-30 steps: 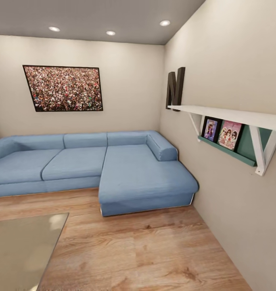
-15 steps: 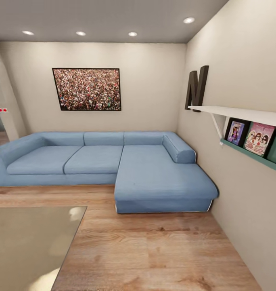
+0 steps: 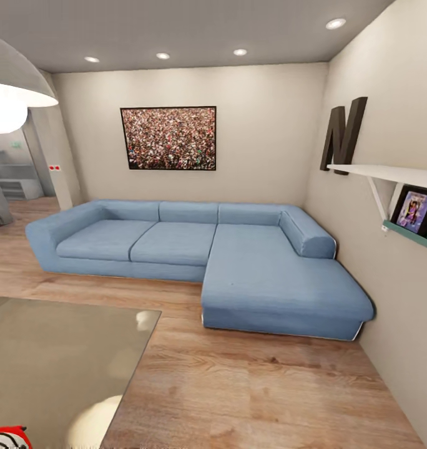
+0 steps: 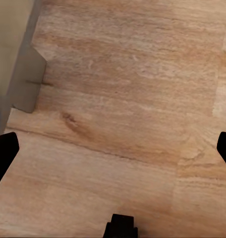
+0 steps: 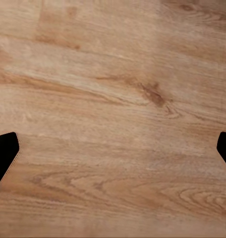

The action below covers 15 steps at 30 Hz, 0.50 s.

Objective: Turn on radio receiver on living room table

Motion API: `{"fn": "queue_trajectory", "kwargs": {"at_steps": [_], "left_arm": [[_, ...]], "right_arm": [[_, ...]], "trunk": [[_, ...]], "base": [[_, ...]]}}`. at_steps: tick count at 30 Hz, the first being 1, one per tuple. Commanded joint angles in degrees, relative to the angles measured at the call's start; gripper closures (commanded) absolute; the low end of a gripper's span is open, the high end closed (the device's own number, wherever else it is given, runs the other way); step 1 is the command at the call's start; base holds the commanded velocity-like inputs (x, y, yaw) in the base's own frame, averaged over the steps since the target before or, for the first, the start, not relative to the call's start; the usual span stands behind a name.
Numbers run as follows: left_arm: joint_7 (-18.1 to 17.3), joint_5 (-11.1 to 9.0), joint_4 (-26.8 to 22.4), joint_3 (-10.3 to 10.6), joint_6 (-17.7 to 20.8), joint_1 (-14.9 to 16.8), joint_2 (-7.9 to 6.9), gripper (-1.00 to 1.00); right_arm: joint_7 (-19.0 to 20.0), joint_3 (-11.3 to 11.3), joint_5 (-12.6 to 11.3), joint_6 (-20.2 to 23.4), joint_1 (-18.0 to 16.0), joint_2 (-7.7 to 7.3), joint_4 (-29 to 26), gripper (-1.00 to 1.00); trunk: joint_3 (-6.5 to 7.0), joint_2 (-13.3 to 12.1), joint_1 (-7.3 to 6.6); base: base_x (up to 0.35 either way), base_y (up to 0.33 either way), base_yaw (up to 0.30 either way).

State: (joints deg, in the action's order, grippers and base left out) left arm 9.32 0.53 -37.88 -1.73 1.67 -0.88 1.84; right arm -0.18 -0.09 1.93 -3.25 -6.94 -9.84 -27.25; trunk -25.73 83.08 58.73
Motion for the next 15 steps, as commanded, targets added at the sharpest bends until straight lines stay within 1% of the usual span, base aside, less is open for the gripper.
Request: {"fn": "queue_trajectory", "kwargs": {"at_steps": [1,15], "left_arm": [[0.0,0.0,0.0,0.02,0.0,0.0,0.0,-1.0],[-0.01,0.0,0.0,0.01,-0.08,0.0,-0.01,-1.0]], "right_arm": [[0.0,0.0,0.0,0.0,0.0,0.01,0.0,-1.0],[0.0,0.0,0.0,-0.01,0.0,-0.01,0.0,-1.0]], "trunk": [[0.0,0.0,0.0],[0.0,0.0,0.0]], "base": [[0.0,0.0,0.293],[0.0,0.0,0.293]]}}
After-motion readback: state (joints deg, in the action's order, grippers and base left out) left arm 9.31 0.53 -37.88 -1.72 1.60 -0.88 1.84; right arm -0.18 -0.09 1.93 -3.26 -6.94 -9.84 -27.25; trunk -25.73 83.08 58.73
